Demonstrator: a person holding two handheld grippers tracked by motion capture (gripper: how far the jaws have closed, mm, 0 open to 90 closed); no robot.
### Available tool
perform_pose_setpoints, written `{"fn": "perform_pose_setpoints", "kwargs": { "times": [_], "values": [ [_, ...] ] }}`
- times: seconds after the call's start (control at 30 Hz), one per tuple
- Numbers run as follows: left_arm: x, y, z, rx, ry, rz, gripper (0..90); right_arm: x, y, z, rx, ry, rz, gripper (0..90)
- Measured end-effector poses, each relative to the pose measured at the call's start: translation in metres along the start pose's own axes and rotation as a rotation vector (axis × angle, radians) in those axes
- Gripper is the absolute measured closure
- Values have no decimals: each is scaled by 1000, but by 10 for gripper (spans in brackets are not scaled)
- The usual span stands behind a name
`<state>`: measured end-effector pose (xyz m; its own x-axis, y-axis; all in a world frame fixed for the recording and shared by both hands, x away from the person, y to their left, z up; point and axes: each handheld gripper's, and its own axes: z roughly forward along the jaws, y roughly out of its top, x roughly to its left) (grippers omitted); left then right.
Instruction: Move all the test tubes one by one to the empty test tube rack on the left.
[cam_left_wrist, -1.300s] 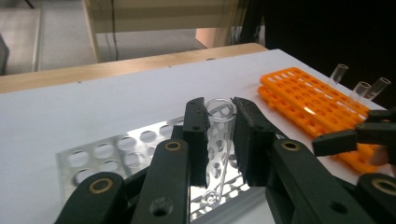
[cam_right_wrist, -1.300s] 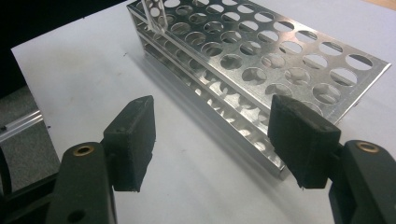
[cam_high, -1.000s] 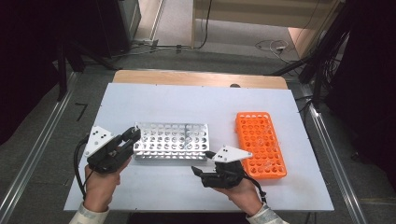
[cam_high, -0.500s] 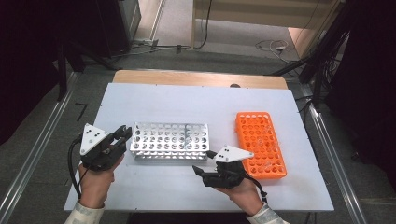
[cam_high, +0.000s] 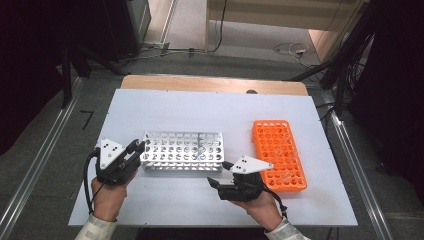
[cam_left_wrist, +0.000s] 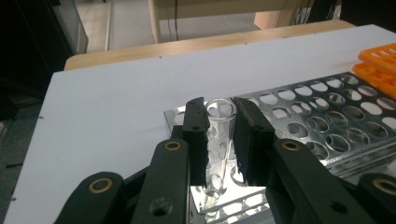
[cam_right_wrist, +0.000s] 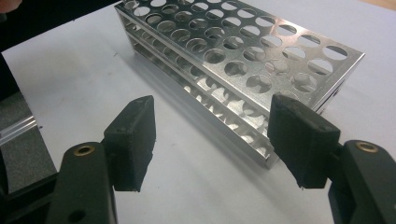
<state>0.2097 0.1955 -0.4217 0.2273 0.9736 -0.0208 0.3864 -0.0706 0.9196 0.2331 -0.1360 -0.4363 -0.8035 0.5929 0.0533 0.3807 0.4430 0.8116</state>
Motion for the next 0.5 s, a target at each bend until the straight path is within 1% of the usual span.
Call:
{"fn": "perform_pose_setpoints", "kwargs": {
  "times": [0.13,0.23,0.5],
  "values": [
    [0,-6,5,19,4,5,749,0,-1,0,2,-1,-1,311],
    [-1,-9,7,32,4,8,750,0,-1,0,5,-2,5,311],
    [-3,-16,13,78,13,24,748,0,-2,1,10,-2,-1,311]
  ]
}}
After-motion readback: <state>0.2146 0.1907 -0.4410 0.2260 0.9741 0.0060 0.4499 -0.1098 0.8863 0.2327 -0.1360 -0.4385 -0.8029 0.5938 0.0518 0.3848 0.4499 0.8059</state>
